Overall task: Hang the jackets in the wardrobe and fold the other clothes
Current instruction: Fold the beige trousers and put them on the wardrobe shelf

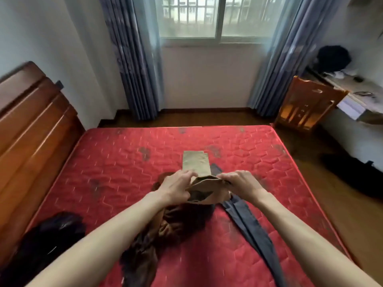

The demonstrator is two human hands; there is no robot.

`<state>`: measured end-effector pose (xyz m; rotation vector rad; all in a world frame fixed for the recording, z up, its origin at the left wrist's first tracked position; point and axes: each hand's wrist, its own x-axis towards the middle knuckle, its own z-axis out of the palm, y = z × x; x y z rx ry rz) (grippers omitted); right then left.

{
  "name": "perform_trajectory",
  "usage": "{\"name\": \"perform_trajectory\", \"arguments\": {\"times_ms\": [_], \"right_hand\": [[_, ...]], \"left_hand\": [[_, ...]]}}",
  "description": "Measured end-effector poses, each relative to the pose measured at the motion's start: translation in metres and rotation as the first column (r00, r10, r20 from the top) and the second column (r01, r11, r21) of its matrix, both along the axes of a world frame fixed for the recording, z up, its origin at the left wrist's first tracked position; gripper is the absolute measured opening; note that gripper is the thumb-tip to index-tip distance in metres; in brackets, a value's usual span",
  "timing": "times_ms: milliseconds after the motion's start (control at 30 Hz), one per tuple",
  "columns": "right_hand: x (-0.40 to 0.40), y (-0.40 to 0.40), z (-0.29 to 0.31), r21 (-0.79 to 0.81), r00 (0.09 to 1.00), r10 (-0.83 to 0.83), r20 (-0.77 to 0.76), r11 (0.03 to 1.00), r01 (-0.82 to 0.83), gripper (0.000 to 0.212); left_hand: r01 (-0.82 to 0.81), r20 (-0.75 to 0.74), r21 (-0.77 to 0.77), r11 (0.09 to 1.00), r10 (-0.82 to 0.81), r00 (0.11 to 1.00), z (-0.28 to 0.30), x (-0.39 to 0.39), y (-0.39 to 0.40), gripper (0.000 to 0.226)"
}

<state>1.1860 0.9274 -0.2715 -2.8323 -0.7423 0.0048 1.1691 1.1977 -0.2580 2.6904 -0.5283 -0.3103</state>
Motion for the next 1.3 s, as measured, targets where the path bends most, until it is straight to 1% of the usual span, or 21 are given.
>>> {"name": "perform_trajectory", "arguments": {"times_ms": [67, 100, 233, 333, 367, 467, 500, 533, 567, 667, 733, 767, 833, 867, 933, 967, 1033, 1133, 1200, 1300], "right_hand": [[-0.027, -0.004, -0.044, -0.098, 0.992, 0.029, -0.12, 0.994, -0.041, 0.014], [-0.042, -0.005, -0.062, -0.126, 0.983, 0.043, -0.178, 0.99, -0.066, 0.013], [-0.098, -0.003, -0.118, -0.209, 0.924, 0.04, -0.38, 0.969, -0.128, 0.02], [-0.131, -0.003, -0.158, -0.214, 0.856, -0.002, -0.517, 0.969, -0.127, 0.023], [-0.14, -0.003, -0.171, -0.206, 0.823, -0.019, -0.568, 0.971, -0.12, 0.029], [-0.161, -0.007, -0.212, -0.186, 0.698, -0.085, -0.711, 0.98, -0.069, 0.063], [-0.165, -0.007, -0.227, -0.192, 0.674, -0.107, -0.731, 0.98, -0.053, 0.066], [-0.169, -0.007, -0.24, -0.198, 0.665, -0.124, -0.736, 0.979, -0.037, 0.064], [-0.171, -0.006, -0.254, -0.202, 0.67, -0.138, -0.73, 0.979, -0.019, 0.06], [-0.175, 0.0, -0.292, -0.175, 0.706, -0.147, -0.693, 0.984, 0.033, 0.062], [-0.173, 0.008, -0.321, -0.138, 0.753, -0.122, -0.647, 0.99, 0.042, 0.051], [-0.173, 0.013, -0.337, -0.111, 0.785, -0.107, -0.61, 0.993, 0.049, 0.051], [-0.173, 0.024, -0.371, -0.054, 0.856, -0.089, -0.509, 0.996, 0.072, 0.064], [-0.174, 0.029, -0.392, -0.029, 0.888, -0.078, -0.453, 0.997, 0.072, 0.064], [-0.179, 0.037, -0.432, -0.032, 0.917, -0.109, -0.385, 0.994, 0.105, 0.052], [-0.183, 0.042, -0.452, -0.051, 0.917, -0.133, -0.376, 0.991, 0.123, 0.051], [-0.189, 0.048, -0.487, -0.097, 0.922, -0.175, -0.346, 0.984, 0.15, 0.054], [-0.201, 0.046, -0.537, -0.141, 0.942, -0.173, -0.287, 0.981, 0.137, 0.061], [-0.207, 0.038, -0.565, -0.155, 0.955, -0.189, -0.229, 0.975, 0.156, 0.065], [-0.216, 0.025, -0.593, -0.136, 0.965, -0.208, -0.162, 0.973, 0.187, 0.064]], "left_hand": [[0.022, -0.133, 0.048, 0.999, -0.016, 0.991, -0.048, -0.027, -0.007, 0.057], [0.033, -0.188, 0.05, 0.998, -0.023, 0.982, -0.071, -0.041, -0.009, 0.053], [0.052, -0.389, 0.086, 0.995, -0.014, 0.921, -0.147, -0.093, -0.016, 0.035], [0.045, -0.528, 0.081, 0.996, 0.005, 0.849, -0.193, -0.124, -0.023, 0.042], [0.063, -0.565, 0.09, 0.994, -0.001, 0.825, -0.207, -0.133, -0.027, 0.045], [0.127, -0.662, 0.097, 0.987, -0.031, 0.749, -0.246, -0.159, -0.034, 0.046], [0.122, -0.676, 0.095, 0.988, -0.025, 0.737, -0.26, -0.167, -0.033, 0.047], [0.103, -0.678, 0.097, 0.99, -0.01, 0.735, -0.272, -0.173, -0.029, 0.048], [0.08, -0.667, 0.1, 0.992, 0.007, 0.745, -0.282, -0.177, -0.024, 0.047], [0.048, -0.583, 0.118, 0.992, 0.03, 0.812, -0.323, -0.181, -0.006, 0.047], [0.02, -0.494, 0.138, 0.99, 0.052, 0.868, -0.353, -0.179, 0.005, 0.049], [-0.008, -0.436, 0.134, 0.991, 0.067, 0.898, -0.368, -0.177, 0.009, 0.053], [-0.032, -0.306, 0.113, 0.993, 0.065, 0.95, -0.403, -0.175, 0.011, 0.06], [-0.026, -0.245, 0.118, 0.993, 0.054, 0.968, -0.421, -0.174, 0.009, 0.06], [-0.009, -0.187, 0.137, 0.991, 0.035, 0.982, -0.455, -0.173, 0.002, 0.058], [0.006, -0.179, 0.147, 0.989, 0.021, 0.984, -0.471, -0.174, -0.004, 0.059], [0.044, -0.14, 0.161, 0.986, -0.021, 0.99, -0.503, -0.178, -0.017, 0.062], [0.069, -0.077, 0.127, 0.989, -0.059, 0.995, -0.548, -0.184, -0.035, 0.064], [0.073, -0.038, 0.088, 0.993, -0.07, 0.997, -0.579, -0.186, -0.044, 0.065], [0.09, 0.015, 0.088, 0.992, -0.092, 0.996, -0.613, -0.194, -0.047, 0.065]]}}
